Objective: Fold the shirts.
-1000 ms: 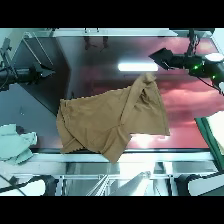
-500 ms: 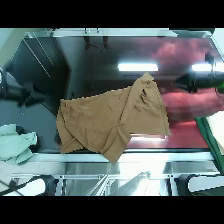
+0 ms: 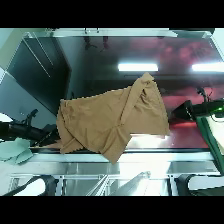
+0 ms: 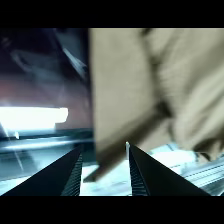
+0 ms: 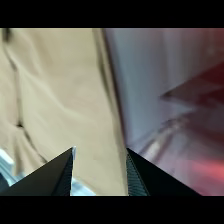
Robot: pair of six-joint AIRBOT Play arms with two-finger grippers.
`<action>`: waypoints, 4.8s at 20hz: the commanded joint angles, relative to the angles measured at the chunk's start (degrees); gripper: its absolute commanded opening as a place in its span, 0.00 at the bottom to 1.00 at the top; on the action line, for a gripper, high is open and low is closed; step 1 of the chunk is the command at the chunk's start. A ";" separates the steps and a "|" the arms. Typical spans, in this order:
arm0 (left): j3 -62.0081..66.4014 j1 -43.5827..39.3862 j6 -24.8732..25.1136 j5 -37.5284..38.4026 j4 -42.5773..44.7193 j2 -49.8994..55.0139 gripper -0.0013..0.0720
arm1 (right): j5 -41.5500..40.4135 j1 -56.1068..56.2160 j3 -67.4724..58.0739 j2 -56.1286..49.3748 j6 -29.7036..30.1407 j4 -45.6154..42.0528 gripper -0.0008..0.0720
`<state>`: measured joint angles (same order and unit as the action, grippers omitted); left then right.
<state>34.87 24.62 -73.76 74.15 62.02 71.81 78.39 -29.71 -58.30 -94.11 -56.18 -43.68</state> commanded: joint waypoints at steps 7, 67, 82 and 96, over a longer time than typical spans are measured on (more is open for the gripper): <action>8.52 0.07 6.10 -4.20 -5.27 15.74 0.42 | -1.86 -0.09 6.19 0.11 0.42 -1.49 0.54; 61.20 19.71 1.05 -5.29 -40.50 -21.55 0.05 | -14.60 13.11 -47.71 25.57 -15.21 14.10 0.05; 42.05 -4.24 15.61 12.09 -53.24 2.49 0.04 | 3.21 26.62 -43.17 6.93 -11.06 13.51 0.05; 77.72 32.46 6.91 -9.46 -57.86 -27.26 0.04 | -24.44 26.47 -43.21 55.89 -17.99 -27.78 0.05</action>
<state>105.41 48.69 -62.37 74.65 -3.11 45.71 61.73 -3.20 -101.54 -43.57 -68.03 -54.37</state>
